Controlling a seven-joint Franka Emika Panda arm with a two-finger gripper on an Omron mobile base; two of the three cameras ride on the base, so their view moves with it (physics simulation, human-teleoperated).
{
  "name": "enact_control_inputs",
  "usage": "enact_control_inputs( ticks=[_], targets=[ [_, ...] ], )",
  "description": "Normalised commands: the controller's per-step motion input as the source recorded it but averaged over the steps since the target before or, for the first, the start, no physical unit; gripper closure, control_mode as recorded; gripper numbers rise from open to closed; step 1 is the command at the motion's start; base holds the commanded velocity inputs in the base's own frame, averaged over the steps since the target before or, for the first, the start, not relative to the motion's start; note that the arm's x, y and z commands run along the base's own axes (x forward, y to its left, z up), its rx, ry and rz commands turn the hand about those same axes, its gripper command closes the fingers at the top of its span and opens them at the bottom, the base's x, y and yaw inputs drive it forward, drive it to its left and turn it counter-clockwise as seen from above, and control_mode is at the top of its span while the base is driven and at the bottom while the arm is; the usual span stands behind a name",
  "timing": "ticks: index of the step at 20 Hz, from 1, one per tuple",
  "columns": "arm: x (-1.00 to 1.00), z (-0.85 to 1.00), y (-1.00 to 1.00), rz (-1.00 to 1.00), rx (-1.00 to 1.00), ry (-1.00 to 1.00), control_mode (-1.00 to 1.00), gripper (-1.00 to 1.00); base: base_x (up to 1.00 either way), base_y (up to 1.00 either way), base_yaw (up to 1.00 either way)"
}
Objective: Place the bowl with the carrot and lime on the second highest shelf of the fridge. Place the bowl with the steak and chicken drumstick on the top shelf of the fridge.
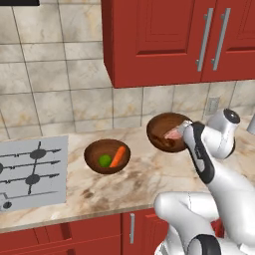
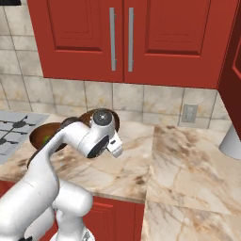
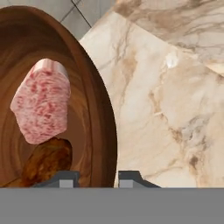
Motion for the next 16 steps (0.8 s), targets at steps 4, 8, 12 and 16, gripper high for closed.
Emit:
enact_control_inputs(
  ticks=[4, 8, 12, 16],
  targets=[
    [-0.46, 1.0, 0.51, 0.0, -0.15, -0.08, -1.0, 1.0, 0.0, 0.0, 0.0],
    [-0.57, 0.96, 0.39, 0.0, -0.07, -0.09, -1.0, 1.0, 0.0, 0.0, 0.0],
    [-0.6, 0.99, 0.24, 0.0, 0.07, -0.01, -1.0, 1.0, 0.0, 0.0, 0.0],
    [-0.44, 0.57, 0.24, 0.0, 0.18, 0.11, -1.0, 1.0, 0.0, 0.0, 0.0]
  ],
)
